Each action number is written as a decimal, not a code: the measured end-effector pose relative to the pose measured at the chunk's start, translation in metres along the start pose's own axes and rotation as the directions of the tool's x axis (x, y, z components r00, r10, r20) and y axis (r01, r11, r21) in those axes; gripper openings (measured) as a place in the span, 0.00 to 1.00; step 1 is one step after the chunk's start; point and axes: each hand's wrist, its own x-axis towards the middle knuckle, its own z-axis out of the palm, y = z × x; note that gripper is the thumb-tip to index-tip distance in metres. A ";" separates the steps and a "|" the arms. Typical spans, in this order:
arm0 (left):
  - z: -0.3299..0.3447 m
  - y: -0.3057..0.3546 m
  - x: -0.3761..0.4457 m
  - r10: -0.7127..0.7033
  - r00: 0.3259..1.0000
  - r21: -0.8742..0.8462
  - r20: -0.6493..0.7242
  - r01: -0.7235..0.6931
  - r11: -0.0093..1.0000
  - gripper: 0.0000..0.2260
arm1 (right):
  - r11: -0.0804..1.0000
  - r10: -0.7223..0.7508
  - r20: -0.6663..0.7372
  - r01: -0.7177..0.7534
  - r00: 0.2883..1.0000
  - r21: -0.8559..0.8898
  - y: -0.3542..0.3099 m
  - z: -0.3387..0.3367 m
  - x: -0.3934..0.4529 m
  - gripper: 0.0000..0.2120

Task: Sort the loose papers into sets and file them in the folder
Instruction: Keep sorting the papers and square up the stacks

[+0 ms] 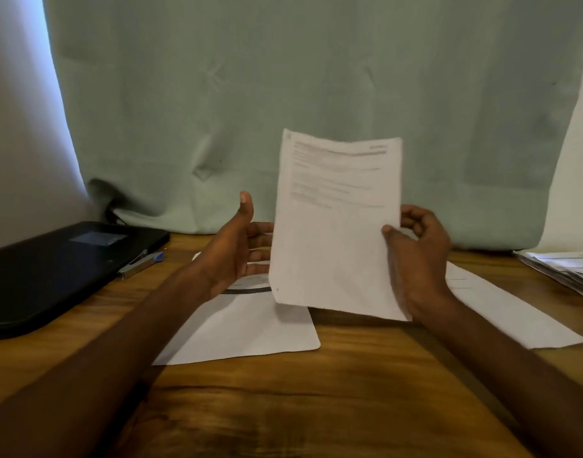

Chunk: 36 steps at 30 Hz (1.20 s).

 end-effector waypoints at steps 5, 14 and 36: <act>-0.006 -0.005 0.000 0.067 0.994 -0.112 0.082 -0.057 0.992 0.29 | 0.995 -0.038 0.033 0.041 0.999 -0.093 0.002 0.011 -0.016 0.14; -0.018 -0.006 -0.001 0.124 0.992 0.022 -0.030 -0.123 0.992 0.16 | 0.998 -0.028 0.267 0.040 0.963 -0.039 -0.007 0.017 -0.029 0.11; -0.140 -0.016 0.023 0.189 0.763 -0.012 -0.619 -0.250 0.968 0.18 | 0.488 0.501 0.520 0.271 0.692 -0.830 0.006 0.087 -0.074 0.36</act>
